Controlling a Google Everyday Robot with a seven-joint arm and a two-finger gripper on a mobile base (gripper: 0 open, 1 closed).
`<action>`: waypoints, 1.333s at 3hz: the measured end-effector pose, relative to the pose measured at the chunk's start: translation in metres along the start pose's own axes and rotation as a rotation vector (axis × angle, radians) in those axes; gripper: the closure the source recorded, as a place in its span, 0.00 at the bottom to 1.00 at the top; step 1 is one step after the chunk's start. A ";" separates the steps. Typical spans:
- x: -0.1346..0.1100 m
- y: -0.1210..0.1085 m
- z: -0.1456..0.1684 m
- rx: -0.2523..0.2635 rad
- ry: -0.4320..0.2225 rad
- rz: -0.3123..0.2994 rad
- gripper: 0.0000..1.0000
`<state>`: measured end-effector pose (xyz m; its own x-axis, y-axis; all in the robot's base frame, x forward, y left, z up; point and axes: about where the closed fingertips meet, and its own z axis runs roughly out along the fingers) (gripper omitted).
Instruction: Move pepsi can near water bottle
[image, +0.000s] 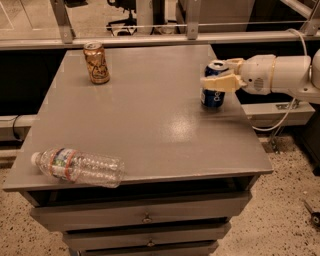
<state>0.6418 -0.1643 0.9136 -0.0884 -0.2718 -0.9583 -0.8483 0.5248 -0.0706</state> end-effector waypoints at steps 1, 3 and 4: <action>-0.020 0.054 0.025 -0.085 -0.081 -0.031 1.00; -0.069 0.173 0.068 -0.286 -0.236 -0.082 1.00; -0.066 0.209 0.094 -0.382 -0.211 -0.078 1.00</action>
Offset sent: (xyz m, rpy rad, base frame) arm -0.1132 0.1529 0.0404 0.1970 -0.1415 0.2767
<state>0.5196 0.0388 0.9363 0.0588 -0.1070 -0.9925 -0.9838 0.1623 -0.0758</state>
